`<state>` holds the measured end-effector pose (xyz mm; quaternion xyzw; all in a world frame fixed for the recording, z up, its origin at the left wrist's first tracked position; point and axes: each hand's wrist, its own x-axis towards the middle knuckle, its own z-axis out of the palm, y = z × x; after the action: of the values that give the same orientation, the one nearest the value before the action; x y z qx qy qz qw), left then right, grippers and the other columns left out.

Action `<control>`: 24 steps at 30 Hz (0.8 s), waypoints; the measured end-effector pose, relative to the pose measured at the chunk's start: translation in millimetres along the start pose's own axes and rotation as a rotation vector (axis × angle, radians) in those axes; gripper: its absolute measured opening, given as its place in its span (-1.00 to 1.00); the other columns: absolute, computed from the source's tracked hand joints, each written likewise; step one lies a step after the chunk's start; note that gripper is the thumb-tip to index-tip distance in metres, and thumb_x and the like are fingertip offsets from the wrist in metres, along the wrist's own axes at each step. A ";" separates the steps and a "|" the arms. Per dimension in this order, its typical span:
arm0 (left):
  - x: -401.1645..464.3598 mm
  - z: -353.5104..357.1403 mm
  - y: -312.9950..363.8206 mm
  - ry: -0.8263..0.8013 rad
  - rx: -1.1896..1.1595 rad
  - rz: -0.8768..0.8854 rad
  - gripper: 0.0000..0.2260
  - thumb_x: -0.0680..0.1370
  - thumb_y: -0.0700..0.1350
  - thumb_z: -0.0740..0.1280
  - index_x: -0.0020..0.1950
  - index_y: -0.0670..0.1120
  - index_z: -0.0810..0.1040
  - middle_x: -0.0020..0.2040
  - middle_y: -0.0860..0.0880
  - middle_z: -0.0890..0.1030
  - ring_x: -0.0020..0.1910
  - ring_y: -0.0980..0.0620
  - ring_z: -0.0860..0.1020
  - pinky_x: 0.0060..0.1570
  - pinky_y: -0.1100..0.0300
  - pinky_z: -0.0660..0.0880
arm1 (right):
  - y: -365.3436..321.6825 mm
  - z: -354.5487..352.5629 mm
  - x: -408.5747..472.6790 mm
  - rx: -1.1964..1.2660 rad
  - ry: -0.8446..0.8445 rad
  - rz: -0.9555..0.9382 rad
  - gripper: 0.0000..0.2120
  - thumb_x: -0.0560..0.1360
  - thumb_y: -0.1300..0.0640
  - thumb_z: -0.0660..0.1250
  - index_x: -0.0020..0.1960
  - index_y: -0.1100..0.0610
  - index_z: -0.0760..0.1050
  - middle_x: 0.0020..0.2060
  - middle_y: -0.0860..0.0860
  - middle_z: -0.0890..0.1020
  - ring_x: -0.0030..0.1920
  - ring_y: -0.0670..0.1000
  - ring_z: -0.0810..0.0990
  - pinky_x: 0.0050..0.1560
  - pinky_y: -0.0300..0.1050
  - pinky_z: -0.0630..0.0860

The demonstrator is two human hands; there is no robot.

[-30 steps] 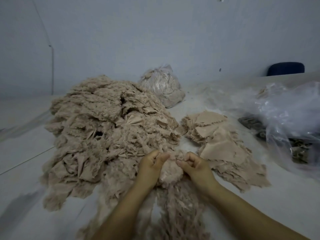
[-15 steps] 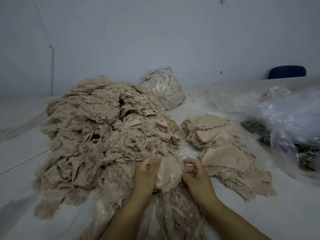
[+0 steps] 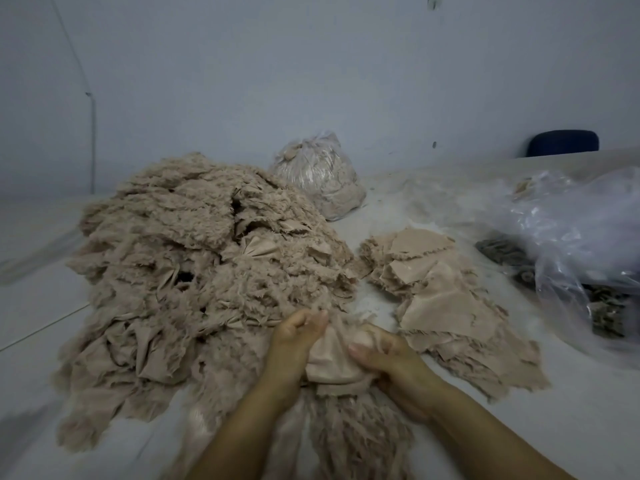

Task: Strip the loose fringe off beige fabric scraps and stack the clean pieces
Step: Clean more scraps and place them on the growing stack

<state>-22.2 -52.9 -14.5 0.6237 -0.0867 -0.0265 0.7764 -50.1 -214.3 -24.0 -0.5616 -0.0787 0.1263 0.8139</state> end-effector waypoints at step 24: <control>3.5 -5.0 -7.9 0.314 -0.054 -0.015 -0.73 0.60 -0.13 0.23 -0.29 -0.11 0.48 -0.55 0.04 0.36 -0.59 0.15 0.27 -0.60 0.33 0.23 | 2.8 1.9 -1.8 -0.099 0.294 -0.073 -0.68 0.55 0.22 0.30 -0.37 0.06 0.53 -0.40 0.07 0.58 -0.40 -0.01 0.55 -0.37 -0.15 0.47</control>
<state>-17.4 -50.4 -22.9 0.5999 0.0409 0.0632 0.7965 -52.6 -212.1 -26.0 -0.6104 0.0145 0.0090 0.7919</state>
